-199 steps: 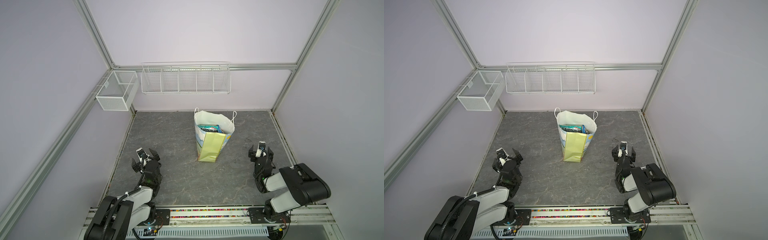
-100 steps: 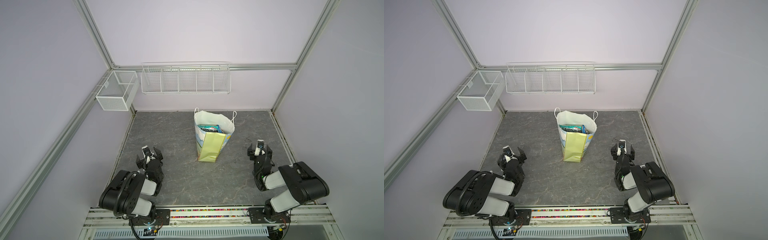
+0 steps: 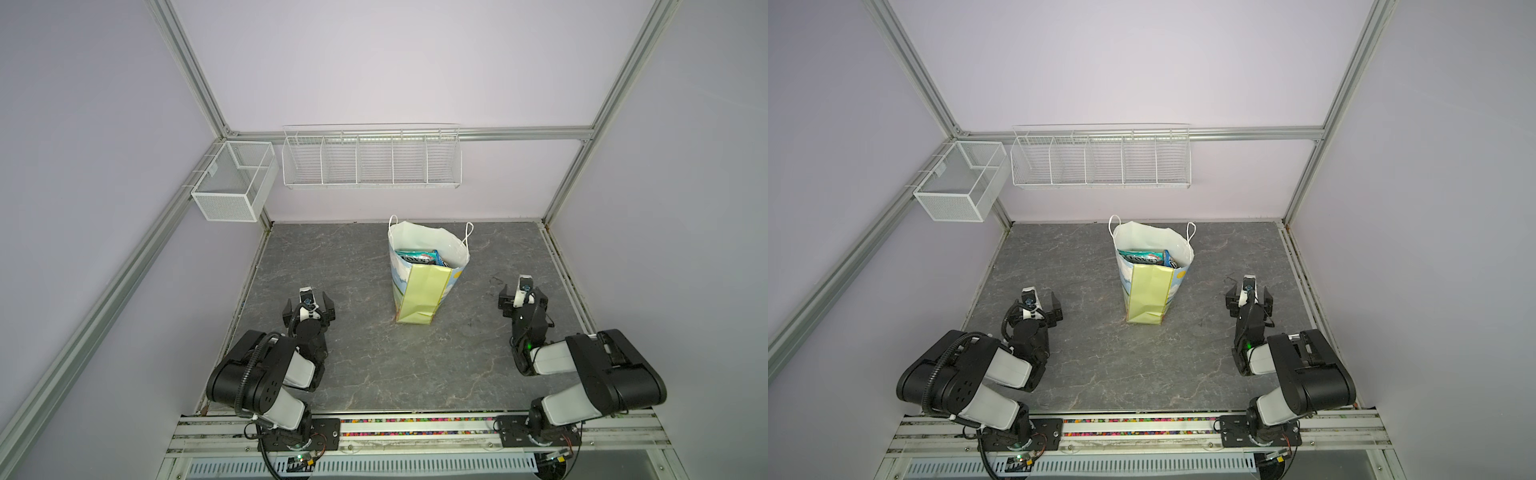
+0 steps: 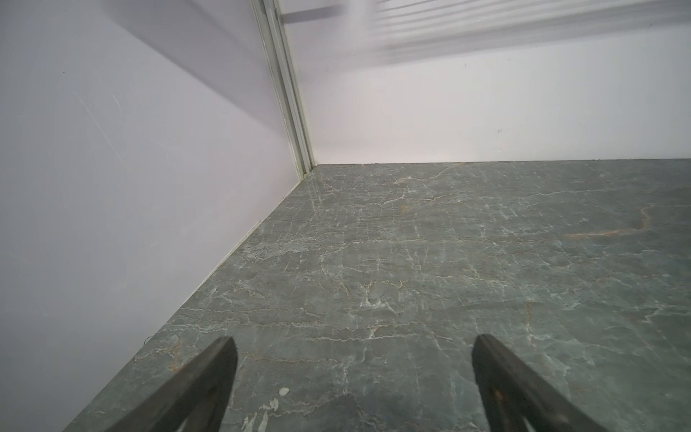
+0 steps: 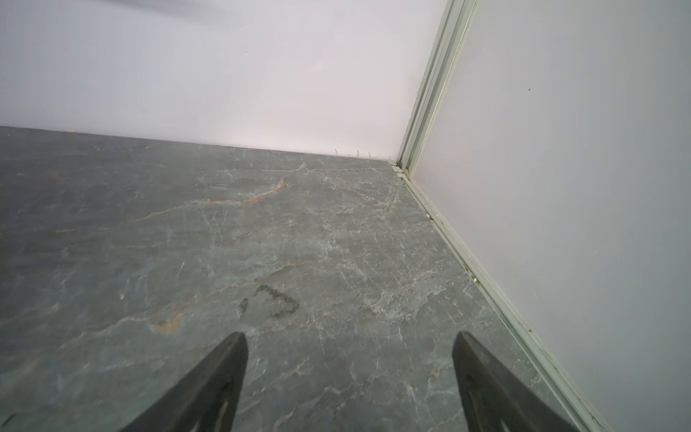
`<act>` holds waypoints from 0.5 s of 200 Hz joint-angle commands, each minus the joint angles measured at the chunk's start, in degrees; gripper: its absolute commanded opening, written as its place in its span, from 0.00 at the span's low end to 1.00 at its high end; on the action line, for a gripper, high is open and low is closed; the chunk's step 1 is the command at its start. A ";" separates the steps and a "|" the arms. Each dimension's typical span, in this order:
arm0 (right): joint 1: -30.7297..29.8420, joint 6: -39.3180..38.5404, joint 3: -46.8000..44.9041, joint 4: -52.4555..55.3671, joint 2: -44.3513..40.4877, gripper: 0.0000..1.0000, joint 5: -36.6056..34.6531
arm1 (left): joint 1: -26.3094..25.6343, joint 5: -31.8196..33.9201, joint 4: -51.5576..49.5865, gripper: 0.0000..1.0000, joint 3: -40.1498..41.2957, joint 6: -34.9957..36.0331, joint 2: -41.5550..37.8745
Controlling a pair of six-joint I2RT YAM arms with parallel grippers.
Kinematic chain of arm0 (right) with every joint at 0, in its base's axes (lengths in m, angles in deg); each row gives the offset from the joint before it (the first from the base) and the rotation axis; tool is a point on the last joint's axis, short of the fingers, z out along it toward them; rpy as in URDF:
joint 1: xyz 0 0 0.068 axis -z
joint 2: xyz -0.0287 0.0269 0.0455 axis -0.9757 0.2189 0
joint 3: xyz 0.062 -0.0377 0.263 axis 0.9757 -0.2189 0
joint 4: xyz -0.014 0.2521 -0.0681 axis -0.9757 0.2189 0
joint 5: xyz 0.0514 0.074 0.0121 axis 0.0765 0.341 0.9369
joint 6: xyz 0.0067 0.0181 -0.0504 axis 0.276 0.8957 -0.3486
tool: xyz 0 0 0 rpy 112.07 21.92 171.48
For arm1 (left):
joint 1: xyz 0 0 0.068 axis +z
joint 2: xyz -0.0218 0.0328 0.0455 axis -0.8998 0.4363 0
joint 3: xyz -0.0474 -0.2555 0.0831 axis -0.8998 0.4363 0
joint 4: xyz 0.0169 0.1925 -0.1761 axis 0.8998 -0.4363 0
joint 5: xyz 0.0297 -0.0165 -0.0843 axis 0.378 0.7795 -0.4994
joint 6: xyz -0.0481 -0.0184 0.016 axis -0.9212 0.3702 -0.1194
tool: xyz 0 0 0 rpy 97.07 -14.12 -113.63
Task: Place the snacks into the paper bag
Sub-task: Reset both arms
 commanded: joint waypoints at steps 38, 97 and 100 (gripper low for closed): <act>1.02 -0.33 3.77 0.65 3.82 0.89 3.18 | 1.63 -0.60 2.65 0.99 -3.28 -0.60 3.81; 7.96 6.58 11.75 21.29 0.61 0.89 10.85 | 5.76 -1.08 -12.86 0.99 -11.58 -5.11 1.93; 7.91 6.59 11.77 21.27 0.65 0.89 10.83 | 6.15 -1.35 -14.96 0.99 -12.44 -5.65 1.67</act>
